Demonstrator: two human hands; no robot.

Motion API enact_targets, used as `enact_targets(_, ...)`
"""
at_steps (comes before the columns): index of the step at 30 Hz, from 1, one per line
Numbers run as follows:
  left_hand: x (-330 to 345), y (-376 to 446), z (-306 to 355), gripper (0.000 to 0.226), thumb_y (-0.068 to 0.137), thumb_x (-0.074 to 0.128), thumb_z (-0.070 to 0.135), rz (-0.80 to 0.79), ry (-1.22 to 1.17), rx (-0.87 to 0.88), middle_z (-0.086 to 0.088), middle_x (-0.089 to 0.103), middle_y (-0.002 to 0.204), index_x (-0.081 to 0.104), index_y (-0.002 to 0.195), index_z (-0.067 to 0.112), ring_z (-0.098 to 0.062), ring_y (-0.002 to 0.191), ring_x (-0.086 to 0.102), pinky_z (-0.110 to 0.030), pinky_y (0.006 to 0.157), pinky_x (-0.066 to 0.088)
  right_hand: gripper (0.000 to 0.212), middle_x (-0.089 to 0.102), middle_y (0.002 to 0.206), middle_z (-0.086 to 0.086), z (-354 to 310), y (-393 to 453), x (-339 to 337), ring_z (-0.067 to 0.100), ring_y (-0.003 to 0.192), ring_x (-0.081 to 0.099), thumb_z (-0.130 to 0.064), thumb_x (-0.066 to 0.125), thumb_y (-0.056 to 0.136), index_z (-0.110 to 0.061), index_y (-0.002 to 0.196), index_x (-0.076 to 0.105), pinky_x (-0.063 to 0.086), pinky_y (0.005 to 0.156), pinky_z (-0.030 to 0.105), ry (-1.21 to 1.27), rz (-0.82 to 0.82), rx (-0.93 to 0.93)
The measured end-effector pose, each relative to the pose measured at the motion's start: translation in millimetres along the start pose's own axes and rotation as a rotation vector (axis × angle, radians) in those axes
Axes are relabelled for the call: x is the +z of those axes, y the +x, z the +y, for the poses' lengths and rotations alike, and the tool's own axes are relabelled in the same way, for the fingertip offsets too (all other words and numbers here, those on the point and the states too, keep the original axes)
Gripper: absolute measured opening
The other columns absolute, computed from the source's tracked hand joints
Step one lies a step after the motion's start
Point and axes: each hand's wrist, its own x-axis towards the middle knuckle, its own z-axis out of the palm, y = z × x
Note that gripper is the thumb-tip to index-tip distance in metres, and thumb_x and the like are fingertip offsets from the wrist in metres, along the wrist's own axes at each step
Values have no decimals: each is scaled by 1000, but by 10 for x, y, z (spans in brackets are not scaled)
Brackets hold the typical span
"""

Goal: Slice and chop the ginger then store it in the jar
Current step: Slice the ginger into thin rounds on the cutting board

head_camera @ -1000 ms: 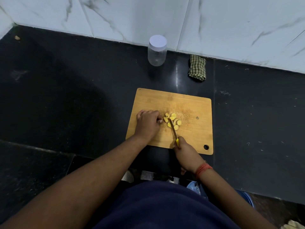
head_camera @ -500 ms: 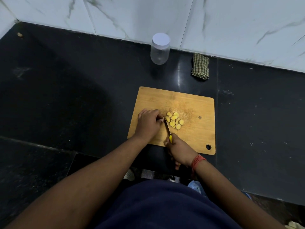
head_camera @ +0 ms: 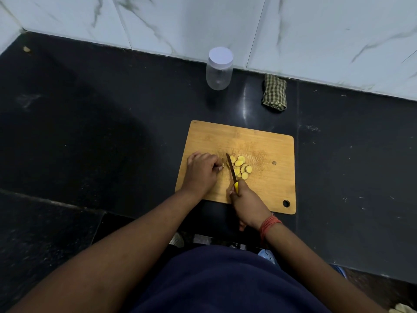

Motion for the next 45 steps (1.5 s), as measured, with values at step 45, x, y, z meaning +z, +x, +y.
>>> enact_targets(45,-25,16,49,13,84,71,15,-4,-5,-41,8,65,85,63,79,24,-17,91,59,-38,111,25,46,52,83,16,-367,225,-48,25,45,52,-3,29,96,-20,139,32,49,35,34,-82,-122,114)
